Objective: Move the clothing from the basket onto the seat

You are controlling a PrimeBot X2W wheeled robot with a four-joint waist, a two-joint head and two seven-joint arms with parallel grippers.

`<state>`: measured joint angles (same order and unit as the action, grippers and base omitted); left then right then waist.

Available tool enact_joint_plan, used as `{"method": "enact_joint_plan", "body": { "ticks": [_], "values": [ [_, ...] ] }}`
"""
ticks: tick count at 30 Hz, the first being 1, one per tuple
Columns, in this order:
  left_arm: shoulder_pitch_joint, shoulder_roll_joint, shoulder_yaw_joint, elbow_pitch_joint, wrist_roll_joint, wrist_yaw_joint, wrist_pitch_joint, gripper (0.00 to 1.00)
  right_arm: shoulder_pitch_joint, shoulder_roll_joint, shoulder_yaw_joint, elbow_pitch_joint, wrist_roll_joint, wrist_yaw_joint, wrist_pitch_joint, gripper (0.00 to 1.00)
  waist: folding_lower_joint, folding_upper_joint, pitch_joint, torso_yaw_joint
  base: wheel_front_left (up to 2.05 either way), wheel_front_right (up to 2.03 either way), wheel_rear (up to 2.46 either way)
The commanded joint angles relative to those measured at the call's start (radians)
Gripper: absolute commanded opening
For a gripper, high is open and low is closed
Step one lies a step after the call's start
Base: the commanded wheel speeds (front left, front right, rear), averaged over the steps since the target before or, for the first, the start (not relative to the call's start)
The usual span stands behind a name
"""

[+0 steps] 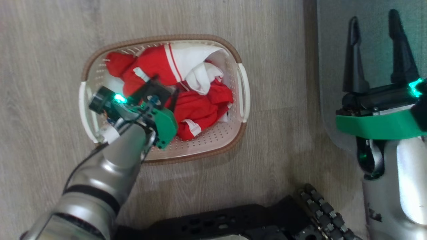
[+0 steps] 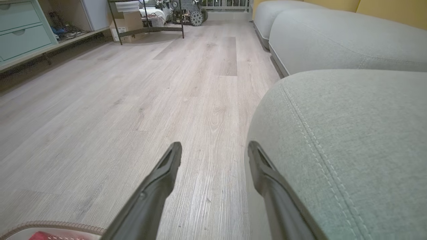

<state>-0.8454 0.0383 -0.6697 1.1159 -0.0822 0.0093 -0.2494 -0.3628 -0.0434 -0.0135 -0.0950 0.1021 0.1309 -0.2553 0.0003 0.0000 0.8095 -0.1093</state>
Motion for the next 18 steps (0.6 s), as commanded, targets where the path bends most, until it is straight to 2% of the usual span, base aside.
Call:
{"method": "enact_joint_plan", "body": {
  "ticks": [1,5,10,11,12,14,18],
  "values": [
    [-0.014,0.018,0.009,0.014,0.008,0.008,-0.012,1.00,0.009,-0.007,0.029,-0.036,0.012,0.000,-0.006,1.00,-0.0003,0.0000,0.024,-0.015,0.00,0.00,0.00],
    [-0.058,0.024,0.017,0.062,0.001,0.033,-0.012,1.00,0.002,-0.007,0.042,-0.036,0.026,0.000,-0.006,1.00,-0.0003,0.0000,0.042,-0.023,0.00,0.00,0.00],
    [-0.063,0.028,0.019,0.070,-0.007,0.036,-0.012,1.00,-0.003,-0.007,0.052,-0.031,0.034,0.000,-0.006,1.00,-0.0003,0.0000,0.044,-0.030,0.00,0.00,0.00],
    [-0.063,0.028,0.021,0.066,-0.011,0.038,-0.012,0.91,-0.004,-0.007,0.055,-0.029,0.036,0.000,-0.006,1.00,-0.0003,0.0000,0.043,-0.031,0.00,0.00,0.00],
    [-0.062,0.028,0.023,0.057,-0.013,0.041,-0.012,0.68,-0.006,-0.007,0.056,-0.028,0.038,0.000,-0.006,1.00,-0.0003,0.0000,0.042,-0.033,0.00,0.00,0.00],
    [-0.053,0.028,0.026,0.038,-0.020,0.038,-0.012,0.00,-0.007,-0.007,0.059,-0.024,0.040,0.000,-0.006,1.00,-0.0003,0.0000,0.037,-0.035,0.00,0.00,0.00],
    [-0.023,0.027,0.036,-0.018,-0.042,0.014,-0.012,0.00,-0.003,-0.007,0.061,-0.010,0.042,0.000,-0.006,1.00,-0.0003,0.0000,0.008,-0.034,0.00,0.00,0.00]
  ]
}}
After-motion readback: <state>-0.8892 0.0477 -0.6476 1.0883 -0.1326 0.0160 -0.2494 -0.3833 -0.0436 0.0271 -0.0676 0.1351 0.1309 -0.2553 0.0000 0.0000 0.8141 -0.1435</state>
